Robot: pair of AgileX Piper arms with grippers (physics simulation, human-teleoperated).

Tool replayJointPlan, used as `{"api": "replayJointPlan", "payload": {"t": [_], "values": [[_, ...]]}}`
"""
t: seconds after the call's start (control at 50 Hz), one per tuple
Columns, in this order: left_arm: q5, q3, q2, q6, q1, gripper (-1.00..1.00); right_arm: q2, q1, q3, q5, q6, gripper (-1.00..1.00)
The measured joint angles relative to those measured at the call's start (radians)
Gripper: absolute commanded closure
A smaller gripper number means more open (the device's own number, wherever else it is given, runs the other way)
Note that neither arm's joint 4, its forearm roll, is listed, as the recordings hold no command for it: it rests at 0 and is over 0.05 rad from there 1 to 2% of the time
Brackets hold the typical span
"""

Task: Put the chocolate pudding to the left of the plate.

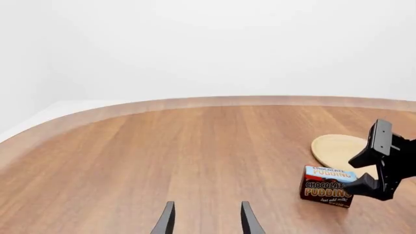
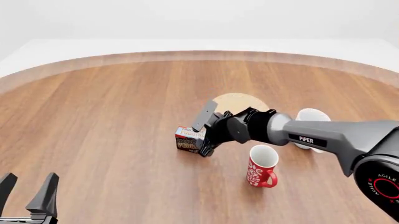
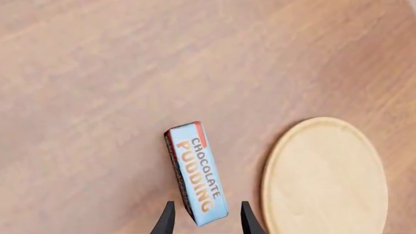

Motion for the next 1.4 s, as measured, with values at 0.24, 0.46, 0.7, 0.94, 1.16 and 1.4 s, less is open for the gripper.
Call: {"api": "replayJointPlan", "payload": {"t": [0.24,0.46,0.7,0.94,1.16,1.4], "values": [[0.0,0.0,0.0,0.0,0.0,-1.0,0.012,0.003,0.0,-0.01,0.009,-1.0],[0.0,0.0,0.0,0.0,0.0,-1.0,0.027,0.004,-0.001,-0.02,0.016,-1.0],[0.0,0.0,0.0,0.0,0.0,-1.0,0.041,0.009,0.0,-0.029,0.026,-1.0],[0.0,0.0,0.0,0.0,0.0,-1.0,0.042,0.006,-0.004,-0.041,0.008,1.0],[0.0,0.0,0.0,0.0,0.0,-1.0,0.034,0.009,0.01,-0.05,-0.001,1.0],[0.0,0.0,0.0,0.0,0.0,-1.0,-0.008,0.018,0.037,-0.057,0.003,1.0]]}}
